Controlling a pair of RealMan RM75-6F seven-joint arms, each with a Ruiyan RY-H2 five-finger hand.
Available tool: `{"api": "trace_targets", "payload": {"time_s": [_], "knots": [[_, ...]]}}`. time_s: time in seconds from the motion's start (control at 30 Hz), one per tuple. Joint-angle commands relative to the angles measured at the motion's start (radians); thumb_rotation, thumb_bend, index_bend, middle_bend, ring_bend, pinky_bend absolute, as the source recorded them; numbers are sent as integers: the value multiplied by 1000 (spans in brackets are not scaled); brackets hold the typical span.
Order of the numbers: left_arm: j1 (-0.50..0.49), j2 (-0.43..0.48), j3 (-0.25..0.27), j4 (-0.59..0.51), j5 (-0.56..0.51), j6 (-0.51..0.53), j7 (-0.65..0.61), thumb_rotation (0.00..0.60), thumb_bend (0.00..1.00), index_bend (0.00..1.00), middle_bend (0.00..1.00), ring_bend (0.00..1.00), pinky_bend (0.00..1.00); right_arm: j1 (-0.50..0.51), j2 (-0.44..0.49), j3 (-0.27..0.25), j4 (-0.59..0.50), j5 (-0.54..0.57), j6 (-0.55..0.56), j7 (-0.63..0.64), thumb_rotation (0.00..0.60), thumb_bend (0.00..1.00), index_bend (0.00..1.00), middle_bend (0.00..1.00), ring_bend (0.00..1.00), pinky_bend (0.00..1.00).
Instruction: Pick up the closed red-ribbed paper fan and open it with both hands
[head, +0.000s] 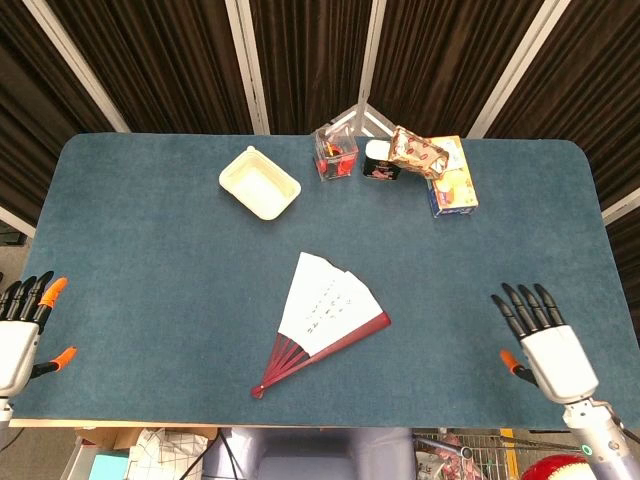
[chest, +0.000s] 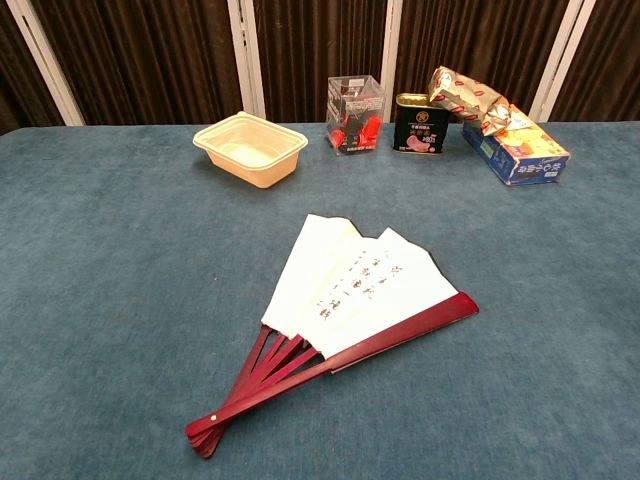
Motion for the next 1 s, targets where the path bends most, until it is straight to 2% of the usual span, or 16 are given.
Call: {"api": "trace_targets", "payload": {"time_s": [0.03, 0.17, 1.0], "knots": [[1, -3, -2, -1, -2, 2, 3, 600, 0, 0, 0, 0, 0, 51, -60, -11, 72, -68, 1, 41, 600, 285, 271, 23, 0, 0], [0, -4, -3, -3, -7, 0, 5, 600, 0, 0, 0, 0, 0, 78, -115, -8, 93, -74, -22, 53, 600, 286, 334, 48, 0, 0], [-1, -11, -8, 13, -3, 5, 0, 600, 0, 0, 0, 0, 0, 204, -445, -22, 272, -87, -107, 115, 600, 285, 401, 95, 0, 0]]}}
